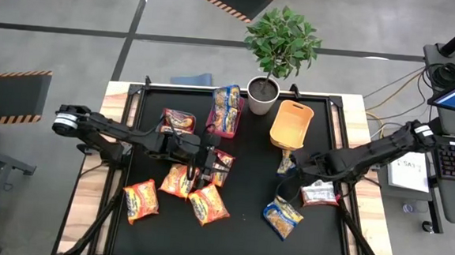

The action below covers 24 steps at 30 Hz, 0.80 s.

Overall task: Sort Maruchan noodles
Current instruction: Put the top blue noodle pack into the red bin

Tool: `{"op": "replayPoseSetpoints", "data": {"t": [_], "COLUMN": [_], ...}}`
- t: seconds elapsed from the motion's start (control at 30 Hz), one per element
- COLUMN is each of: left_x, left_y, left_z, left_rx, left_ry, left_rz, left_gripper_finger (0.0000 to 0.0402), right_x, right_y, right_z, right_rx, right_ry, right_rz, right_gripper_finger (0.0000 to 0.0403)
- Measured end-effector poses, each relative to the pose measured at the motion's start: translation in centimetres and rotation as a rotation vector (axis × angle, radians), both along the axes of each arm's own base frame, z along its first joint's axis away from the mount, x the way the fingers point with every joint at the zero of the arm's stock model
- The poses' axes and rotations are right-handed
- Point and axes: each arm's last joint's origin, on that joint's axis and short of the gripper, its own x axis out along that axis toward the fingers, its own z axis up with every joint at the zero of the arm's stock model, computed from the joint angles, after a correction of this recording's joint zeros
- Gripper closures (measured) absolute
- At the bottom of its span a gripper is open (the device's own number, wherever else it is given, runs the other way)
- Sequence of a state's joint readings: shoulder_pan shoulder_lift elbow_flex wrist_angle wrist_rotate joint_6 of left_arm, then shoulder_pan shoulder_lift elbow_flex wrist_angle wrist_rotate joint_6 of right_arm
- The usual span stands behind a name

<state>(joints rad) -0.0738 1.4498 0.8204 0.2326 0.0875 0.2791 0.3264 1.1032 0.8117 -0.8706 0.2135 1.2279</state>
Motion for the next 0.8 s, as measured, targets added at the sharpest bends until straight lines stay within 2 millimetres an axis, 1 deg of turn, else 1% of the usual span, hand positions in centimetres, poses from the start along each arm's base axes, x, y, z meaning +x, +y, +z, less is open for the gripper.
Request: {"op": "replayPoseSetpoints", "data": {"t": [0.03, 0.13, 0.17, 0.23, 0.37, 0.57, 0.7, 0.8], "left_x": [0.0, 0.0, 0.0, 0.0, -0.1, -0.1, -0.2, -0.2], "left_y": [0.0, 0.0, 0.0, 0.0, 0.0, 0.0, 0.0, 0.0], "left_z": [0.0, 0.0, 0.0, -0.1, -0.3, -0.5, -0.5, -0.5], "left_rx": [0.001, 0.008, 0.009, 0.008, 0.004, 0.009, 0.009, 0.01], "left_ry": [-0.001, 0.001, 0.003, 0.006, 0.027, 0.033, 0.035, 0.041], "left_rz": [0.0, -0.003, -0.003, -0.003, -0.001, -0.002, -0.002, -0.002], "left_gripper_finger": [0.0364, 0.0364, 0.0364, 0.0364, 0.0364, 0.0364, 0.0364, 0.0364], "right_x": [0.1, 0.4, 0.4, 0.6, 0.9, 1.1, 1.5, 1.8], "right_y": [0.1, 0.5, 0.7, 0.8, 0.7, 0.8, 1.0, 1.0], "right_z": [-0.1, -0.8, -1.1, -1.8, -3.0, -4.6, -5.8, -6.9], "right_rx": [-0.027, -0.14, -0.167, -0.213, -0.286, -0.306, -0.31, -0.319], "right_ry": [0.036, 0.114, 0.135, 0.187, 0.283, 0.412, 0.466, 0.518], "right_rz": [0.069, 0.361, 0.422, 0.483, 0.527, 0.535, 0.537, 0.539], "right_gripper_finger": [0.0193, 0.0193, 0.0193, 0.0193, 0.0193, 0.0193, 0.0193, 0.021]}}
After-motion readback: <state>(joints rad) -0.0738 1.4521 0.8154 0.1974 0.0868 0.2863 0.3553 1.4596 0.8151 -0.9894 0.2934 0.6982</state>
